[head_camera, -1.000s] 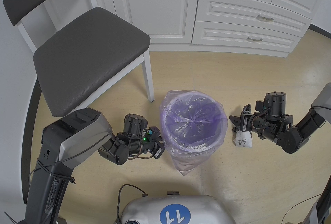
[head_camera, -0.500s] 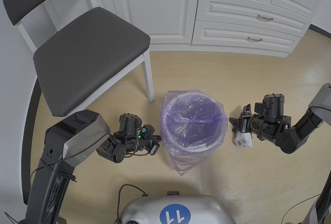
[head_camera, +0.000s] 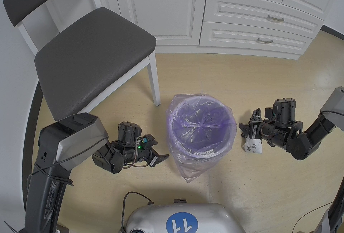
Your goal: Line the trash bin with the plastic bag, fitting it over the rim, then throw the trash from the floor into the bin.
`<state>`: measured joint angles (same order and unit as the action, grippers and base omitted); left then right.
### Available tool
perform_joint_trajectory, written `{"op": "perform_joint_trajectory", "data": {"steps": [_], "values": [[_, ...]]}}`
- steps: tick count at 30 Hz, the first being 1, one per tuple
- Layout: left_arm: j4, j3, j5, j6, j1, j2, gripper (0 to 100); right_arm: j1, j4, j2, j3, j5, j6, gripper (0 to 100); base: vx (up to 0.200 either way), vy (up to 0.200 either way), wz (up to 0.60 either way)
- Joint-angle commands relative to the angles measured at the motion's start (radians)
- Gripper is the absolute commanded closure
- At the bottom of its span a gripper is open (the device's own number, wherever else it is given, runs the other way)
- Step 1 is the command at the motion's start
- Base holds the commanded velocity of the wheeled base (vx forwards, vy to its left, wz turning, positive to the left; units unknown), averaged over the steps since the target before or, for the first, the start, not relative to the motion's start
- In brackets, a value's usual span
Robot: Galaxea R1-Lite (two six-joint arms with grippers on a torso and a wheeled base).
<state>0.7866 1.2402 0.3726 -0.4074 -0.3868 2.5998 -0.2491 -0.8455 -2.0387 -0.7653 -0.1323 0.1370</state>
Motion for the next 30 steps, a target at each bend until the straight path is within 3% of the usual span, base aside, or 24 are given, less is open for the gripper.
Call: {"op": "perform_joint_trajectory", "data": {"steps": [1,10,20,21,30], "values": [[-0.004,-0.027,-0.001,-0.007,-0.015,-0.075,0,-0.001,0.0,0.02,0.006,0.0,-0.002,0,0.0,0.0,0.0],[-0.026,-0.004,-0.001,-0.007,-0.09,-0.095,0,0.001,0.002,0.038,0.008,0.002,-0.002,0,0.0,0.0,0.0],[-0.024,0.087,0.0,-0.008,-0.092,-0.047,0,0.005,0.0,0.038,0.008,0.02,0.0,0,0.0,0.0,0.0],[-0.024,0.087,0.0,-0.008,-0.092,-0.047,100,0.005,0.0,0.038,0.008,0.02,0.0,0,0.0,0.0,0.0],[-0.026,0.111,0.0,-0.007,-0.086,-0.024,100,0.005,0.0,0.035,0.008,0.02,-0.002,0,0.0,0.0,0.0]]}}
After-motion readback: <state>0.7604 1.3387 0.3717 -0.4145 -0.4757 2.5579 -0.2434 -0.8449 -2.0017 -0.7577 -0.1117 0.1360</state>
